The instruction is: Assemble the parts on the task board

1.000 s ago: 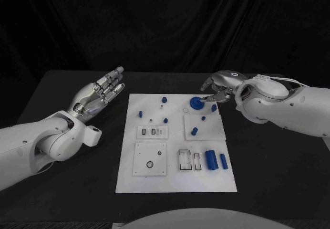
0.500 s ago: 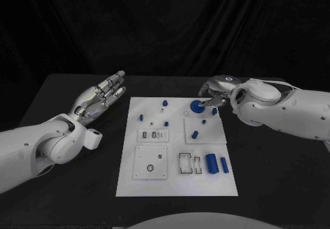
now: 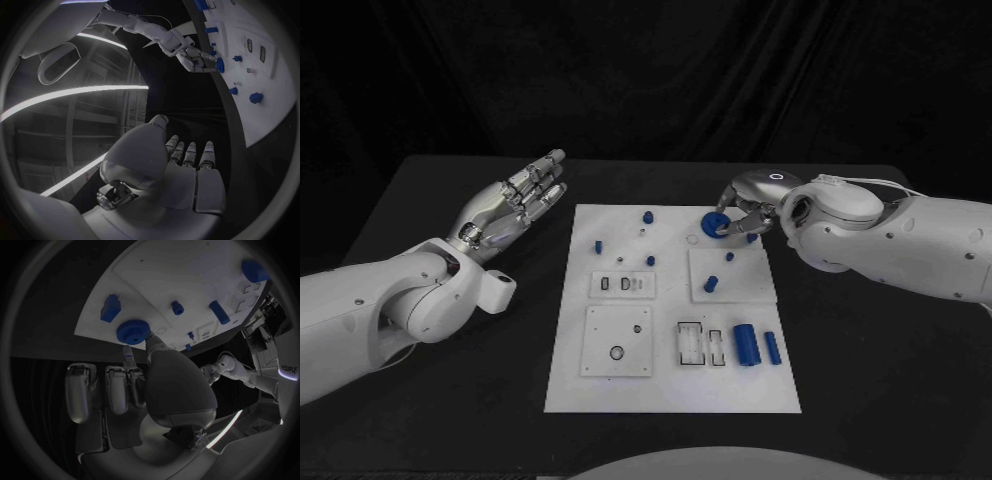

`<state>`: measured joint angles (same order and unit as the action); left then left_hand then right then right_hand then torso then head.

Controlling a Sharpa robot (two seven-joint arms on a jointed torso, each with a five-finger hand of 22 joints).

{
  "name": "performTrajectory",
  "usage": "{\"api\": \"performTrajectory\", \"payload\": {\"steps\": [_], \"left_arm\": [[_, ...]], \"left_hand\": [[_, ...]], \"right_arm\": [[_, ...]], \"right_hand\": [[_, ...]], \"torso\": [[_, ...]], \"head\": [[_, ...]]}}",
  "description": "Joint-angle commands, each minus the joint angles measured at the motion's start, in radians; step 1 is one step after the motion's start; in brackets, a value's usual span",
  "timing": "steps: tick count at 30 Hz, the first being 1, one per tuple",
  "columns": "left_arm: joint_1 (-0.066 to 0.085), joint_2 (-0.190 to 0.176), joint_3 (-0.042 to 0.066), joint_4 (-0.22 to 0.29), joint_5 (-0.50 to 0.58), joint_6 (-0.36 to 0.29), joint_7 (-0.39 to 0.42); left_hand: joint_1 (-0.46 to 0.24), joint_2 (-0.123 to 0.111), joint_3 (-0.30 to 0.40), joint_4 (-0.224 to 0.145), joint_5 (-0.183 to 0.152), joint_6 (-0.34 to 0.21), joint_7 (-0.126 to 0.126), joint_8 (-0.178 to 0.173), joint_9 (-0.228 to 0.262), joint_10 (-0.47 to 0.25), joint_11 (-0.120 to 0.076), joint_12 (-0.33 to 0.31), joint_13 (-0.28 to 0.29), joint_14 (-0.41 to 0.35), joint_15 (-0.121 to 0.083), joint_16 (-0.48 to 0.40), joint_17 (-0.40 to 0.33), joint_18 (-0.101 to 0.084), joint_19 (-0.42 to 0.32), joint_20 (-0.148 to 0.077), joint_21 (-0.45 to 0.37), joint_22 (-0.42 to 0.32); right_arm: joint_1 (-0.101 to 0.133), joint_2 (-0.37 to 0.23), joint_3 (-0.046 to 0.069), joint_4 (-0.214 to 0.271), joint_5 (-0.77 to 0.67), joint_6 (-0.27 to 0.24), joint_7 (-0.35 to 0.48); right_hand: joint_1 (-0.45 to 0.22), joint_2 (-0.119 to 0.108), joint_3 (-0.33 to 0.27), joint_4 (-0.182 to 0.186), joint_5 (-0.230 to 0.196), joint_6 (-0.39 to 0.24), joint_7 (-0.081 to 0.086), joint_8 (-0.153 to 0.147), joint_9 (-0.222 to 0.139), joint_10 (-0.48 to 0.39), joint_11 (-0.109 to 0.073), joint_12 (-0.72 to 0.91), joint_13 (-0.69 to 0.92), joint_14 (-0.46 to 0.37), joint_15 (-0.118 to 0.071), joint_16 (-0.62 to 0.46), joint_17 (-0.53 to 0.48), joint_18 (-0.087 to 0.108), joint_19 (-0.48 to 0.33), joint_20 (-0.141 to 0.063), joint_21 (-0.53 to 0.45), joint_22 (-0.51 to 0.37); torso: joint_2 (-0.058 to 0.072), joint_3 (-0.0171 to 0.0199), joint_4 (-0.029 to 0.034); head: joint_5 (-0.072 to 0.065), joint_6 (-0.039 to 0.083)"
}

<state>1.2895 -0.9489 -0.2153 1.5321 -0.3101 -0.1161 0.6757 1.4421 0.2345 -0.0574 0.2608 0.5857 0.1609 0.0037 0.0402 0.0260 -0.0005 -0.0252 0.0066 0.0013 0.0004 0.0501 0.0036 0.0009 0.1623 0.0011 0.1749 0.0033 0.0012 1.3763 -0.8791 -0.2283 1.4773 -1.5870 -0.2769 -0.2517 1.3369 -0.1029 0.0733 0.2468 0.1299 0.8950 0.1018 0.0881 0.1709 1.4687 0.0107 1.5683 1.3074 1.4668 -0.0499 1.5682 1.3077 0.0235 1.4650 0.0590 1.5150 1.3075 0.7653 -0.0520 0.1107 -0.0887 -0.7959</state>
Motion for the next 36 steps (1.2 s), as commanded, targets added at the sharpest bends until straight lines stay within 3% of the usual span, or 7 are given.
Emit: {"api": "performTrajectory", "payload": {"steps": [1, 8, 11, 15, 22, 32, 36], "left_arm": [[0.003, 0.003, 0.001, 0.001, -0.001, 0.017, 0.061], [0.003, 0.004, 0.001, 0.000, -0.001, 0.022, 0.059], [0.003, 0.004, 0.001, -0.001, -0.001, 0.024, 0.058], [0.003, 0.005, 0.001, -0.002, -0.001, 0.026, 0.057], [0.003, 0.003, 0.001, -0.004, -0.001, 0.030, 0.052], [0.003, 0.007, 0.001, -0.006, -0.001, 0.035, 0.049], [0.003, 0.008, 0.001, -0.006, -0.001, 0.037, 0.048]], "left_hand": [[0.006, 0.001, 0.004, 0.002, -0.002, -0.006, 0.003, -0.001, 0.000, 0.000, 0.006, -0.007, -0.001, 0.000, 0.007, -0.004, -0.001, 0.016, -0.001, 0.002, -0.003, -0.001], [0.009, 0.003, 0.006, 0.000, -0.002, -0.005, 0.004, -0.001, 0.000, 0.000, 0.009, -0.007, -0.001, 0.000, 0.010, -0.004, -0.001, 0.016, -0.001, 0.007, -0.003, -0.001], [0.009, 0.003, 0.006, 0.000, -0.002, -0.005, 0.004, -0.001, 0.000, 0.000, 0.009, -0.007, -0.001, 0.000, 0.010, -0.004, -0.001, 0.016, -0.001, 0.007, -0.003, -0.001], [0.010, 0.003, 0.007, -0.001, -0.002, -0.005, 0.005, -0.001, 0.000, 0.000, 0.011, -0.007, -0.001, 0.000, 0.012, -0.004, -0.001, 0.016, -0.001, 0.009, -0.003, -0.001], [0.011, 0.004, 0.009, -0.003, -0.002, -0.003, 0.011, -0.001, 0.000, 0.000, 0.017, -0.007, -0.001, 0.000, 0.015, -0.004, -0.001, 0.016, -0.001, 0.015, -0.003, -0.001], [0.015, 0.005, 0.014, -0.007, -0.001, 0.007, 0.020, 0.001, 0.002, 0.000, 0.024, -0.007, -0.001, 0.000, 0.018, -0.004, -0.001, 0.017, -0.001, 0.021, -0.003, -0.001], [0.015, 0.005, 0.014, -0.008, -0.001, 0.009, 0.022, 0.002, 0.002, 0.000, 0.026, -0.007, -0.001, 0.000, 0.018, -0.004, -0.001, 0.017, -0.001, 0.021, -0.003, -0.001]], "right_arm": [[-0.005, 0.003, 0.001, -0.004, -0.009, 0.021, -0.019], [-0.011, 0.015, 0.001, -0.019, -0.009, 0.019, -0.015], [-0.012, 0.018, 0.001, -0.024, -0.009, 0.012, -0.009], [-0.013, 0.020, 0.001, -0.026, -0.009, 0.005, -0.004], [-0.014, 0.019, 0.001, -0.029, -0.009, -0.004, 0.004], [-0.015, 0.022, 0.001, -0.034, -0.009, 0.025, -0.002], [-0.017, 0.026, 0.001, -0.038, -0.009, 0.039, -0.003]], "right_hand": [[-0.001, -0.011, 0.006, 0.003, 0.003, 0.003, 0.005, 0.001, 0.001, 0.102, 0.007, 0.003, 0.263, 0.104, 0.008, 0.003, 0.263, -0.008, 0.072, 0.007, 0.004, 0.242], [0.010, -0.004, 0.015, -0.009, 0.047, 0.001, 0.014, -0.005, 0.012, 0.102, 0.016, 0.003, 0.263, 0.104, 0.017, 0.003, 0.263, -0.007, 0.070, 0.016, 0.001, 0.241], [0.016, 0.005, 0.022, -0.025, 0.122, 0.007, 0.015, -0.008, 0.024, 0.102, 0.018, 0.003, 0.263, 0.104, 0.019, 0.003, 0.263, -0.007, 0.070, 0.019, 0.000, 0.242], [0.016, 0.010, 0.026, -0.036, 0.167, 0.011, 0.014, -0.011, 0.031, 0.102, 0.017, 0.003, 0.263, 0.104, 0.019, 0.003, 0.263, -0.007, 0.070, 0.020, -0.001, 0.241], [0.002, 0.012, 0.047, -0.054, 0.323, 0.014, 0.014, -0.020, 0.042, 0.102, 0.016, 0.003, 0.263, 0.104, 0.018, 0.003, 0.263, -0.006, 0.067, 0.019, -0.006, 0.240], [0.007, 0.005, 0.052, -0.064, 0.327, 0.006, 0.014, -0.022, 0.042, 0.102, 0.016, 0.003, 0.263, 0.104, 0.017, 0.003, 0.263, -0.004, 0.064, 0.019, -0.011, 0.238], [0.025, 0.003, 0.073, -0.086, 0.356, 0.035, 0.016, -0.010, 0.051, 0.102, 0.019, 0.003, 0.263, 0.104, 0.019, 0.003, 0.263, -0.004, 0.064, 0.020, -0.011, 0.238]], "torso": [[0.000, 0.0000, 0.0001], [0.000, 0.0002, 0.0006], [0.000, 0.0001, 0.0012], [0.000, 0.0003, 0.0019], [-0.001, 0.0001, 0.0009], [-0.001, 0.0000, 0.0013], [-0.001, -0.0005, 0.0005]], "head": [[0.000, 0.000], [0.000, 0.000], [0.000, -0.002], [0.000, -0.001], [0.004, -0.004], [0.002, -0.003], [0.002, -0.005]]}}
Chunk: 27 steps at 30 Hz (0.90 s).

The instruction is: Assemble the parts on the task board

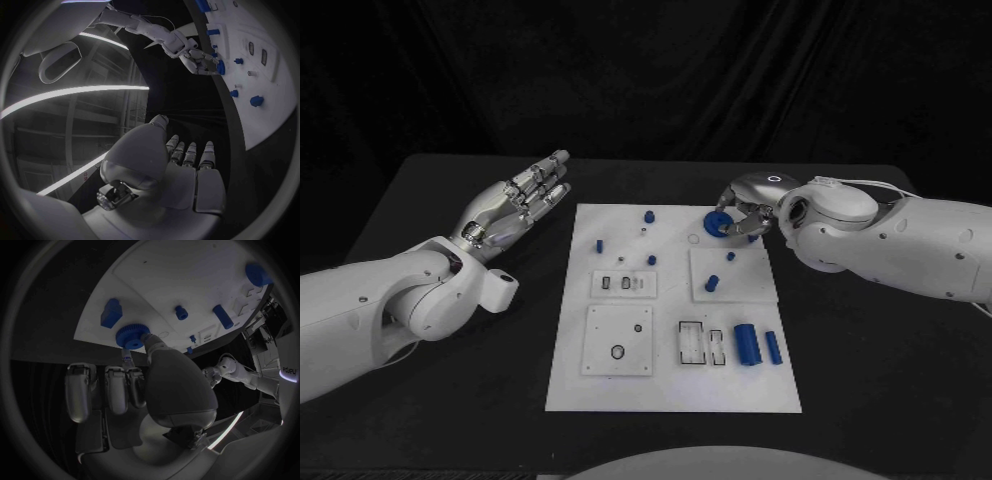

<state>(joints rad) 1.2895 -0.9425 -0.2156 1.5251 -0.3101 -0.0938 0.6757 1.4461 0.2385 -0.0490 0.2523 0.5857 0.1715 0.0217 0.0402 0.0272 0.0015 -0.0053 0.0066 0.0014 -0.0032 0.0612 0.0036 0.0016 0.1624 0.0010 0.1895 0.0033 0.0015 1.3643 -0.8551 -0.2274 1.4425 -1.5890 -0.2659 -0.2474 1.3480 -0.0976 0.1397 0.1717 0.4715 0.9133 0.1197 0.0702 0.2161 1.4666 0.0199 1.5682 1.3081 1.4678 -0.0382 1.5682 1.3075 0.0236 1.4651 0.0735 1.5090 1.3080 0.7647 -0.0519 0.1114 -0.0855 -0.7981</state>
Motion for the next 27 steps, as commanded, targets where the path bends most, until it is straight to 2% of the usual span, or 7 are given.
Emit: {"api": "performTrajectory", "payload": {"steps": [1, 8, 11, 16, 18, 22, 27], "left_arm": [[0.003, 0.002, 0.001, 0.001, 0.000, 0.016, 0.048], [0.003, 0.005, 0.001, 0.001, 0.000, 0.019, 0.046], [0.003, 0.005, 0.001, 0.001, 0.000, 0.020, 0.045], [0.003, 0.002, 0.001, 0.000, 0.000, 0.020, 0.044], [0.003, 0.001, 0.001, 0.001, 0.000, 0.019, 0.043], [0.003, -0.002, 0.001, 0.001, 0.000, 0.016, 0.041], [0.003, -0.004, 0.001, 0.000, 0.000, 0.015, 0.037]], "left_hand": [[0.011, 0.001, 0.007, 0.000, -0.001, 0.001, 0.006, 0.003, 0.001, -0.001, 0.007, -0.007, -0.001, 0.003, 0.007, -0.004, -0.002, 0.017, -0.001, 0.007, -0.003, -0.002], [0.013, 0.002, 0.010, -0.003, 0.000, 0.007, 0.012, 0.004, 0.002, -0.001, 0.013, -0.007, -0.001, 0.003, 0.008, -0.004, -0.002, 0.017, -0.001, 0.009, -0.003, -0.002], [0.014, 0.002, 0.011, -0.005, 0.000, 0.009, 0.015, 0.005, 0.002, -0.001, 0.016, -0.007, -0.001, 0.003, 0.008, -0.004, -0.002, 0.017, -0.001, 0.010, -0.003, -0.002], [0.014, 0.002, 0.012, -0.006, 0.000, 0.010, 0.016, 0.005, 0.002, -0.001, 0.019, -0.007, -0.001, 0.003, 0.008, -0.004, -0.002, 0.017, -0.001, 0.011, -0.003, -0.002], [0.015, 0.002, 0.013, -0.006, 0.000, 0.010, 0.017, 0.005, 0.002, -0.001, 0.019, -0.007, -0.001, 0.003, 0.009, -0.004, -0.002, 0.017, -0.001, 0.011, -0.003, -0.002], [0.015, 0.001, 0.013, -0.007, 0.000, 0.013, 0.018, 0.006, 0.003, -0.001, 0.021, -0.007, -0.001, 0.003, 0.009, -0.004, -0.002, 0.018, -0.001, 0.012, -0.003, -0.002], [0.015, 0.001, 0.014, -0.009, 0.000, 0.015, 0.020, 0.006, 0.003, -0.001, 0.022, -0.007, -0.001, 0.003, 0.011, -0.004, -0.002, 0.018, -0.001, 0.013, -0.003, -0.002]], "right_arm": [[-0.005, 0.003, 0.000, -0.005, -0.007, 0.033, -0.007], [-0.015, 0.014, 0.000, -0.020, -0.007, 0.058, -0.002], [-0.019, 0.015, 0.000, -0.022, -0.007, 0.042, 0.009], [-0.021, 0.006, 0.000, -0.012, -0.007, -0.014, 0.036], [-0.021, 0.000, 0.000, -0.004, -0.007, -0.026, 0.044], [-0.019, -0.015, 0.000, 0.026, 0.010, -0.050, 0.058], [-0.003, -0.025, 0.001, 0.069, 0.051, -0.063, 0.068]], "right_hand": [[0.019, -0.004, 0.013, -0.019, 0.026, 0.028, -0.002, 0.013, 0.010, 0.104, 0.010, 0.003, 0.263, 0.103, 0.008, 0.003, 0.263, -0.004, 0.063, 0.005, -0.005, 0.237], [0.029, -0.011, 0.050, -0.055, 0.097, 0.125, -0.011, 0.062, 0.054, 0.104, 0.016, 0.003, 0.263, 0.103, 0.013, 0.003, 0.263, -0.005, 0.065, 0.009, -0.004, 0.238], [0.026, -0.011, 0.054, -0.060, 0.103, 0.144, -0.014, 0.073, 0.067, 0.104, 0.016, 0.003, 0.263, 0.103, 0.013, 0.003, 0.263, -0.006, 0.066, 0.010, -0.001, 0.239], [0.018, -0.008, 0.059, -0.069, 0.119, 0.176, -0.029, 0.099, 0.101, 0.104, 0.003, 0.003, 0.263, 0.103, 0.003, 0.003, 0.263, -0.008, 0.073, 0.004, 0.009, 0.243], [0.017, -0.007, 0.060, -0.070, 0.122, 0.179, -0.031, 0.102, 0.106, 0.104, 0.001, 0.003, 0.263, 0.103, 0.002, 0.003, 0.263, -0.009, 0.073, 0.003, 0.010, 0.243], [0.012, -0.007, 0.059, -0.068, 0.122, 0.181, -0.034, 0.106, 0.113, 0.104, -0.001, 0.003, 0.263, 0.103, 0.000, 0.003, 0.263, -0.008, 0.073, 0.001, 0.009, 0.243], [0.008, -0.006, 0.059, -0.067, 0.121, 0.178, -0.034, 0.106, 0.117, 0.104, -0.002, 0.003, 0.263, 0.103, -0.001, 0.003, 0.263, -0.009, 0.073, -0.001, 0.010, 0.243]], "torso": [[0.000, -0.0006, -0.0002], [-0.001, -0.0001, 0.0026], [-0.002, 0.0000, 0.0034], [-0.004, -0.0016, 0.0036], [-0.006, -0.0023, 0.0041], [-0.007, -0.0031, 0.0046], [-0.006, -0.0023, 0.0045]], "head": [[-0.001, -0.003], [0.002, 0.000], [0.003, 0.003], [0.013, 0.004], [0.015, 0.002], [0.018, 0.007], [0.029, 0.012]]}}
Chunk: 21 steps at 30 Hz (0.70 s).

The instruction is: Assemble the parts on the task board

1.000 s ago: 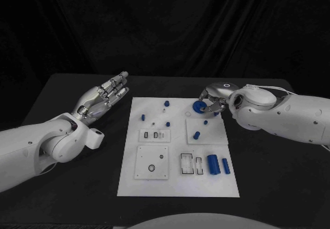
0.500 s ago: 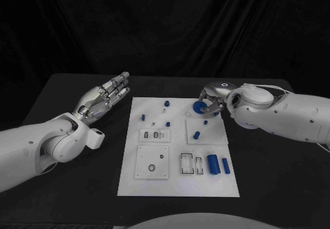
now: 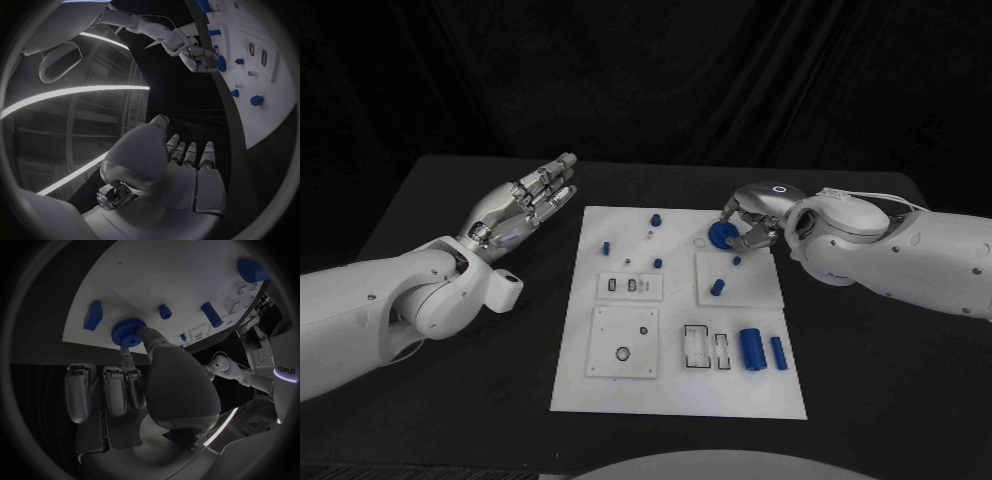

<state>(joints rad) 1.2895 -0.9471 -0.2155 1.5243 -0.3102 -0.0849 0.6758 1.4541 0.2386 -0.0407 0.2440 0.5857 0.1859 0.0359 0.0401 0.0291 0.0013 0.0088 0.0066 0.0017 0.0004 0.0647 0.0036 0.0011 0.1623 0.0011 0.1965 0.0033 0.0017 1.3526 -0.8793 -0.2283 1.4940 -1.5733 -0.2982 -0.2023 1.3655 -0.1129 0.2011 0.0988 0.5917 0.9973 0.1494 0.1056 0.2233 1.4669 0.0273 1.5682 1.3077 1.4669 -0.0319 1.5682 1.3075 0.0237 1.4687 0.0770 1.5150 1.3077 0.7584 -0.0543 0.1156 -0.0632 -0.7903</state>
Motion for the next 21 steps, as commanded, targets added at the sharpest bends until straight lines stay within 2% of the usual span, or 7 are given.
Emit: {"api": "performTrajectory", "payload": {"steps": [1, 6, 8, 10, 21], "left_arm": [[0.003, 0.001, 0.001, 0.000, 0.000, 0.006, 0.036], [0.003, 0.007, 0.001, -0.004, 0.000, 0.008, 0.032], [0.003, 0.009, 0.001, -0.007, 0.000, 0.010, 0.031], [0.003, 0.012, 0.001, -0.010, 0.000, 0.012, 0.030], [0.002, 0.025, 0.001, -0.018, 0.000, 0.022, 0.026]], "left_hand": [[0.007, 0.001, 0.006, 0.000, 0.000, 0.000, 0.006, 0.006, 0.001, -0.001, 0.008, -0.007, -0.002, 0.000, 0.007, -0.004, -0.001, 0.018, -0.001, 0.006, -0.003, -0.002], [0.007, 0.001, 0.006, -0.001, -0.001, 0.001, 0.007, 0.006, 0.001, -0.001, 0.008, -0.007, -0.002, 0.000, 0.008, -0.004, -0.001, 0.018, -0.001, 0.006, -0.003, -0.002], [0.007, 0.001, 0.006, -0.001, -0.001, 0.001, 0.007, 0.006, 0.001, -0.001, 0.008, -0.007, -0.002, 0.000, 0.008, -0.004, -0.001, 0.018, -0.001, 0.006, -0.003, -0.002], [0.007, 0.001, 0.006, -0.001, -0.001, 0.002, 0.007, 0.007, 0.001, -0.001, 0.008, -0.007, -0.002, 0.000, 0.010, -0.004, -0.001, 0.018, -0.001, 0.007, -0.003, -0.002], [0.007, 0.001, 0.007, -0.001, -0.001, 0.002, 0.009, 0.007, 0.001, -0.001, 0.009, -0.007, -0.002, 0.000, 0.011, -0.004, -0.001, 0.018, -0.001, 0.008, -0.003, -0.002]], "right_arm": [[0.011, 0.000, 0.002, 0.025, 0.039, -0.030, 0.024], [0.018, 0.017, 0.002, 0.048, 0.048, -0.032, 0.035], [0.019, 0.037, 0.002, 0.053, 0.050, -0.030, 0.041], [0.019, 0.053, 0.003, 0.053, 0.051, -0.030, 0.046], [0.020, 0.149, 0.007, 0.002, 0.052, -0.014, 0.068]], "right_hand": [[-0.011, 0.009, -0.002, 0.007, 0.000, 0.091, -0.064, 0.070, 0.111, 0.104, -0.010, 0.003, 0.263, 0.104, -0.008, 0.003, 0.263, -0.009, 0.069, -0.005, 0.003, 0.243], [-0.015, 0.010, -0.002, 0.009, -0.003, 0.087, -0.063, 0.068, 0.113, 0.104, -0.010, 0.003, 0.263, 0.104, -0.009, 0.003, 0.263, -0.009, 0.069, -0.005, 0.003, 0.243], [-0.016, 0.011, -0.002, 0.010, -0.004, 0.084, -0.063, 0.066, 0.114, 0.104, -0.010, 0.003, 0.263, 0.104, -0.009, 0.003, 0.263, -0.009, 0.070, -0.006, 0.003, 0.243], [-0.016, 0.011, -0.002, 0.010, -0.004, 0.082, -0.063, 0.066, 0.114, 0.104, -0.010, 0.003, 0.263, 0.104, -0.009, 0.003, 0.263, -0.009, 0.070, -0.006, 0.004, 0.244], [-0.018, 0.013, 0.002, 0.010, -0.007, 0.072, -0.061, 0.060, 0.116, 0.104, -0.009, 0.003, 0.263, 0.104, -0.008, 0.003, 0.263, -0.009, 0.071, -0.007, 0.005, 0.244]], "torso": [[-0.001, -0.0005, 0.0014], [-0.001, -0.0002, 0.0022], [0.000, 0.0010, -0.0009], [0.001, 0.0012, -0.0012], [0.002, 0.0010, 0.0003]], "head": [[0.009, 0.005], [0.017, 0.010], [0.023, 0.010], [0.025, 0.008], [0.030, 0.016]]}}
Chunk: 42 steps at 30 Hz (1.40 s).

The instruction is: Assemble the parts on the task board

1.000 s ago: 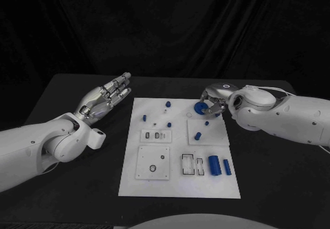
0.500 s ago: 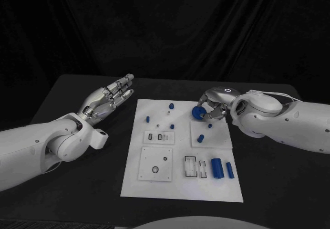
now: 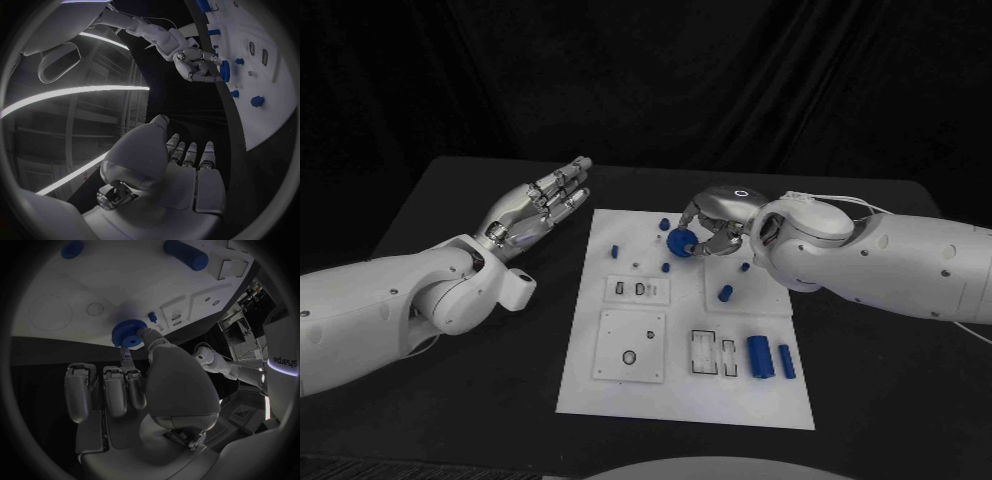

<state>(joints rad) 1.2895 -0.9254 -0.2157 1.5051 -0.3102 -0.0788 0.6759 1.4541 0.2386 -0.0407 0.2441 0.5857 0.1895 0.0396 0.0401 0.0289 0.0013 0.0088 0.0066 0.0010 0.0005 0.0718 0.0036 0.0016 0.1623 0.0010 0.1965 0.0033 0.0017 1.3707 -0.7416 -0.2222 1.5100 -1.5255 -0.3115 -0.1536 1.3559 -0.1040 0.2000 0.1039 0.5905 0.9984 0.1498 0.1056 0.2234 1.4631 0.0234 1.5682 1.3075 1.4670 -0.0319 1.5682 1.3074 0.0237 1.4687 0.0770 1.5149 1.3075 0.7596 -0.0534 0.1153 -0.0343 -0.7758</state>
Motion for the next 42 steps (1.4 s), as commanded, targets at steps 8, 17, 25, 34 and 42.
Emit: {"api": "performTrajectory", "payload": {"steps": [8, 17, 25, 34, 42], "left_arm": [[0.002, 0.010, 0.001, -0.004, 0.000, 0.018, 0.023], [0.002, 0.015, 0.001, -0.007, 0.000, 0.021, 0.020], [0.002, 0.020, 0.001, -0.008, 0.000, 0.027, 0.018], [0.002, 0.019, 0.001, -0.007, 0.000, 0.030, 0.014], [0.002, 0.020, 0.001, -0.005, 0.000, 0.034, 0.011]], "left_hand": [[0.007, 0.002, 0.008, -0.001, -0.001, 0.003, 0.007, 0.008, 0.002, -0.001, 0.010, -0.007, -0.001, 0.000, 0.005, -0.004, -0.002, 0.018, -0.001, 0.009, -0.003, -0.002], [0.007, 0.002, 0.009, -0.001, -0.001, 0.006, 0.009, 0.009, 0.002, -0.001, 0.011, -0.007, -0.001, 0.000, 0.006, -0.004, -0.002, 0.018, -0.001, 0.010, -0.003, -0.002], [0.006, 0.003, 0.009, -0.002, -0.001, 0.008, 0.011, 0.009, 0.003, -0.001, 0.012, -0.007, -0.001, 0.000, 0.007, -0.004, -0.002, 0.018, -0.001, 0.010, -0.003, -0.002], [0.006, 0.003, 0.010, -0.002, -0.002, 0.011, 0.014, 0.010, 0.003, -0.001, 0.014, -0.007, -0.001, 0.000, 0.007, -0.004, -0.002, 0.018, -0.001, 0.012, -0.003, -0.002], [0.005, 0.004, 0.012, -0.003, -0.002, 0.020, 0.020, 0.013, 0.004, -0.001, 0.020, -0.007, -0.001, 0.000, 0.008, -0.004, -0.002, 0.018, -0.001, 0.013, -0.003, -0.002]], "right_arm": [[-0.002, 0.082, 0.002, -0.082, 0.005, 0.011, 0.024], [-0.003, 0.121, 0.002, -0.122, -0.011, 0.017, 0.021], [-0.005, 0.143, 0.002, -0.137, -0.016, 0.029, 0.021], [-0.008, 0.154, 0.002, -0.148, -0.017, 0.041, 0.020], [-0.009, 0.159, 0.002, -0.155, -0.017, 0.052, 0.005]], "right_hand": [[-0.009, 0.005, 0.007, 0.004, -0.017, 0.057, -0.056, 0.050, 0.117, 0.108, -0.001, 0.003, 0.263, 0.104, -0.006, 0.003, 0.263, -0.011, 0.074, -0.006, 0.010, 0.246], [-0.012, 0.006, 0.010, 0.005, -0.030, 0.047, -0.052, 0.042, 0.117, 0.108, 0.003, 0.003, 0.263, 0.104, -0.003, 0.003, 0.263, -0.010, 0.073, -0.004, 0.009, 0.246], [-0.014, 0.006, 0.014, 0.004, -0.044, 0.034, -0.046, 0.031, 0.116, 0.108, 0.008, 0.003, 0.263, 0.104, 0.002, 0.003, 0.263, -0.009, 0.071, 0.000, 0.005, 0.244], [-0.028, -0.002, 0.029, 0.008, -0.093, -0.074, -0.033, -0.041, 0.081, 0.108, 0.006, 0.003, 0.263, 0.104, 0.004, 0.003, 0.263, -0.005, 0.061, 0.007, -0.010, 0.239], [-0.025, -0.001, 0.042, 0.002, -0.103, -0.148, -0.043, -0.044, 0.052, 0.108, -0.005, 0.003, 0.263, 0.104, -0.007, 0.003, 0.263, -0.002, 0.055, -0.004, -0.020, 0.235]], "torso": [[0.002, 0.0007, 0.0012], [0.001, -0.0015, 0.0004], [0.002, -0.0007, 0.0001], [0.001, -0.0017, -0.0023], [0.001, -0.0015, -0.0006]], "head": [[0.005, 0.003], [0.009, 0.006], [0.010, 0.000], [0.009, -0.002], [0.007, -0.005]]}}
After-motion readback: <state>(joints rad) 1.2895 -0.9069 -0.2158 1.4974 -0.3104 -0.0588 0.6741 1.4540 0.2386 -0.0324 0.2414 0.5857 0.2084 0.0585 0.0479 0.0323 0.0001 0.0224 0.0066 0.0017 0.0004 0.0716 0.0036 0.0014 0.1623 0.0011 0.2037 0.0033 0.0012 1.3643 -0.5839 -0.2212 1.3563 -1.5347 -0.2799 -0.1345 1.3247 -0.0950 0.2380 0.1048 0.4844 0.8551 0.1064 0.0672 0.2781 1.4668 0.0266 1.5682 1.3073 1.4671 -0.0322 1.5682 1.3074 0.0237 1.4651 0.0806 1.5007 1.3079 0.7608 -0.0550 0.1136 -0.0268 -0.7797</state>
